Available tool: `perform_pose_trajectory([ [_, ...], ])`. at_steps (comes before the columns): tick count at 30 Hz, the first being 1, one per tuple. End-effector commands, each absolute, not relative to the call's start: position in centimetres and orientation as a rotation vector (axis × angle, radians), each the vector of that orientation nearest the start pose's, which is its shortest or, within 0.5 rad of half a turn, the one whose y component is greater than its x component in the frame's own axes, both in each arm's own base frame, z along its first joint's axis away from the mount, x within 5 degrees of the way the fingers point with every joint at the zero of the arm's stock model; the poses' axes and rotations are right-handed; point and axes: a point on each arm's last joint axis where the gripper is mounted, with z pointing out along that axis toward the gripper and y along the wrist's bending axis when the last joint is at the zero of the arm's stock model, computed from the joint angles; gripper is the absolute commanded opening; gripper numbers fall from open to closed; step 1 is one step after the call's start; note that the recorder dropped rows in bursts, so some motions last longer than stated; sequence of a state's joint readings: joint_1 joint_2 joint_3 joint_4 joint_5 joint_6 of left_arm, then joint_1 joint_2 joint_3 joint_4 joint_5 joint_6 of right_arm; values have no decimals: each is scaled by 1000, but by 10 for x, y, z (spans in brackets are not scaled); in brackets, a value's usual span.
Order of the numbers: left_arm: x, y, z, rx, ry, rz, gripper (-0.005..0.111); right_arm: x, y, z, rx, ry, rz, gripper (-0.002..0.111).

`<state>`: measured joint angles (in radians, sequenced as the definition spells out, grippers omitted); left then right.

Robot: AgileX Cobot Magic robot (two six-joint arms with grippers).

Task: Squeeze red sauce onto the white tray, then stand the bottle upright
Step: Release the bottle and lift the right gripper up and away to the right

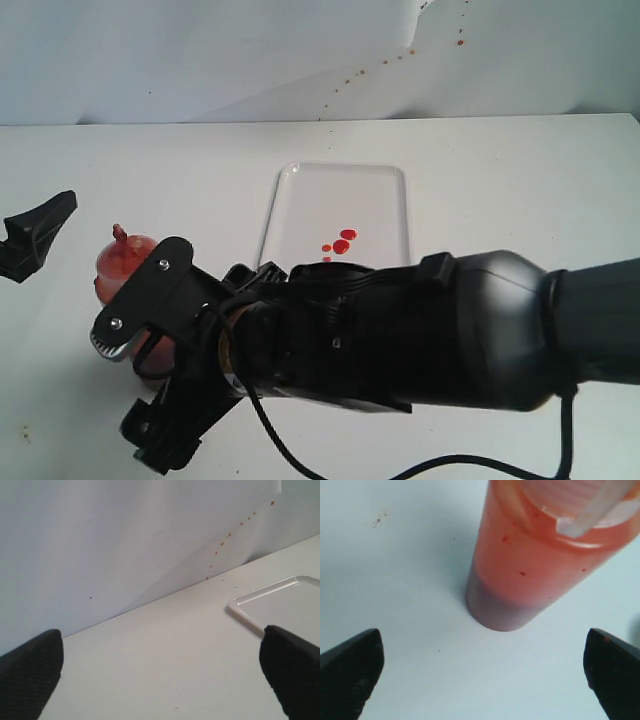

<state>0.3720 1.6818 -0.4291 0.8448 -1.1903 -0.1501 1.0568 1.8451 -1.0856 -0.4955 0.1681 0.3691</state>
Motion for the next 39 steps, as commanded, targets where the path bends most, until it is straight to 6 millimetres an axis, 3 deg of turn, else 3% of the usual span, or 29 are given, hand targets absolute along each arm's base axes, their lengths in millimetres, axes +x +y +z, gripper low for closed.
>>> perform_pose_trajectory([
  [1,257,32,170,460,1591,-204,105,190,327,190,-1305,2039,328,105],
  [8,257,32,171,460,1582,-207,105,178,313,201,-1300,2023,352,105],
  [14,256,30,171,486,1582,-218,105,165,292,204,-1306,2018,365,105],
  [17,256,29,170,502,1583,-225,105,153,276,210,-1329,1934,412,105],
  [21,256,29,170,502,1583,-225,105,145,256,224,-1293,1889,445,105],
  [30,256,28,170,478,1593,-258,105,162,200,287,-1031,1768,418,105],
  [39,255,27,170,455,1605,-296,105,158,191,303,-1104,1627,327,105],
])
